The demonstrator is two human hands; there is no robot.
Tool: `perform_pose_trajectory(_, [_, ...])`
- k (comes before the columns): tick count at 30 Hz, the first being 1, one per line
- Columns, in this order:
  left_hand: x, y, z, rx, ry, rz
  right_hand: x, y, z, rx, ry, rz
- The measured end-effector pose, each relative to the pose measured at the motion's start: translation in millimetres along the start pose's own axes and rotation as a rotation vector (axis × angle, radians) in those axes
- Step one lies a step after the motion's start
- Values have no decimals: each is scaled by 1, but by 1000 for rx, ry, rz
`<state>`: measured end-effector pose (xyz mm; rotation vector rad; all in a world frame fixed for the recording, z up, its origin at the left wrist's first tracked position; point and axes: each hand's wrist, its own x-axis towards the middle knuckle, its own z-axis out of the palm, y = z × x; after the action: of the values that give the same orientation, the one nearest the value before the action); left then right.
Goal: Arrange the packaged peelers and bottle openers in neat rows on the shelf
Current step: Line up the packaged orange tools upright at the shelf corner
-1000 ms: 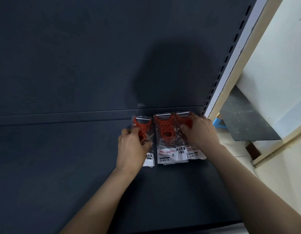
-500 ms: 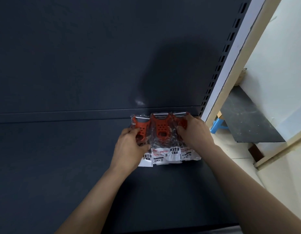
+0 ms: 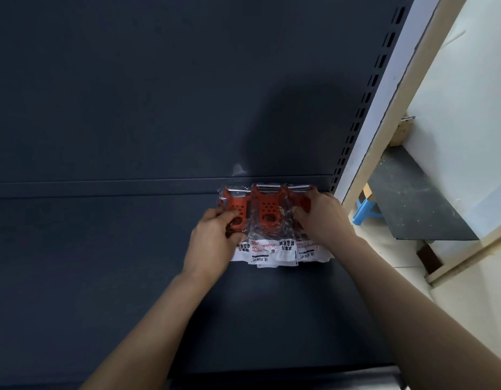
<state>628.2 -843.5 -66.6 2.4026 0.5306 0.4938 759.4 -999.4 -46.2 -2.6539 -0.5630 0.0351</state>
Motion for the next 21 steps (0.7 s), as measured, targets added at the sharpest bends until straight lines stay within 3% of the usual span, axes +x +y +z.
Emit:
perform_pose_trajectory(16, [12, -8, 1, -261, -79, -97, 1, 3, 2, 6, -5, -16])
perform_pose_trajectory(21, [19, -6, 5, -314, 14, -174, 1, 4, 1, 29, 9, -12])
